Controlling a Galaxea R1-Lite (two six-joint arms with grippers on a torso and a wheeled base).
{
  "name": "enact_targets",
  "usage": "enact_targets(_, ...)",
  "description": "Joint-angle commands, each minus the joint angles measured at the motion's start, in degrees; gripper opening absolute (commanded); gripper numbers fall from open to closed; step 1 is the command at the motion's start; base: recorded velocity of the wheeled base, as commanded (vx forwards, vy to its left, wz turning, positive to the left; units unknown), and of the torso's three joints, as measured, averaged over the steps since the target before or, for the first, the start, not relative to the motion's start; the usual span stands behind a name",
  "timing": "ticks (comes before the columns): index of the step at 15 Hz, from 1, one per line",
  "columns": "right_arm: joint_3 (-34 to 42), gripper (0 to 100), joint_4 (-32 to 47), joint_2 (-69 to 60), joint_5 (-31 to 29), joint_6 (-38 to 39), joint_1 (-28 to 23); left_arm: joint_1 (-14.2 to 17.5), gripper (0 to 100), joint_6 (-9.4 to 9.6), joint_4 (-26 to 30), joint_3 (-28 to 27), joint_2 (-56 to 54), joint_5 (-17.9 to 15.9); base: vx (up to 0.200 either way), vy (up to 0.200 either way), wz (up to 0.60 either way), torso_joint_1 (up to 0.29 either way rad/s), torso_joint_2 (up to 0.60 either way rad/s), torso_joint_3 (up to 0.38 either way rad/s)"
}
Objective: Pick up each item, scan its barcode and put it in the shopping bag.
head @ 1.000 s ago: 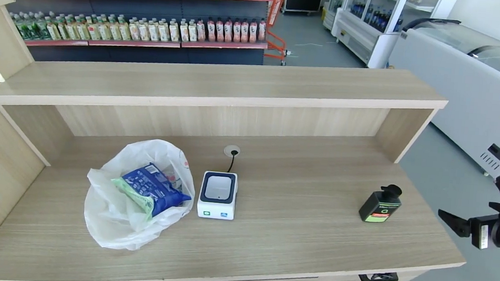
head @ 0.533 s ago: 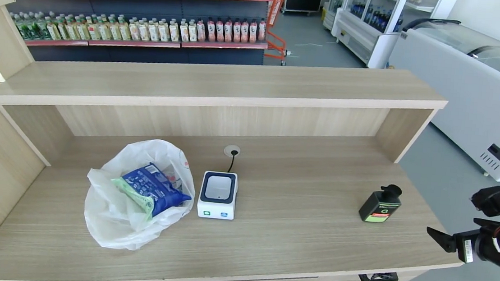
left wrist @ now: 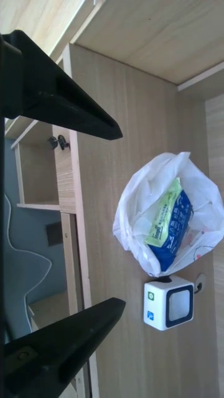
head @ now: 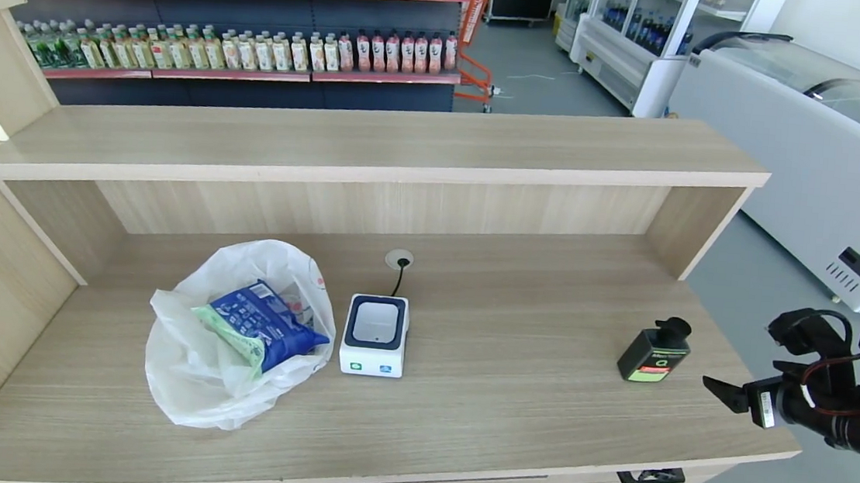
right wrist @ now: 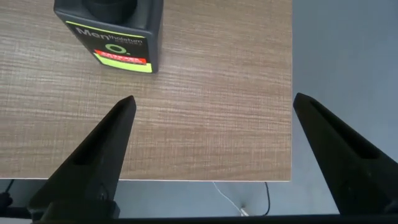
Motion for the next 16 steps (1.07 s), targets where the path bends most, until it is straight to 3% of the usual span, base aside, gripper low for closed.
enact_targets(1,-1.7,100,0.0,2.7,1.5,0.0,1.2,0.0,100,0.0,0.0,0.0,0.0,0.0,0.0,0.0,0.0,0.0,0.0,0.0)
enact_targets(16,-9.9,100,-1.4,10.9,5.9,0.5,7.3,0.0,100,0.0,-0.1,0.0,0.0,0.0,0.0,0.0,0.0,0.0,0.0,0.0)
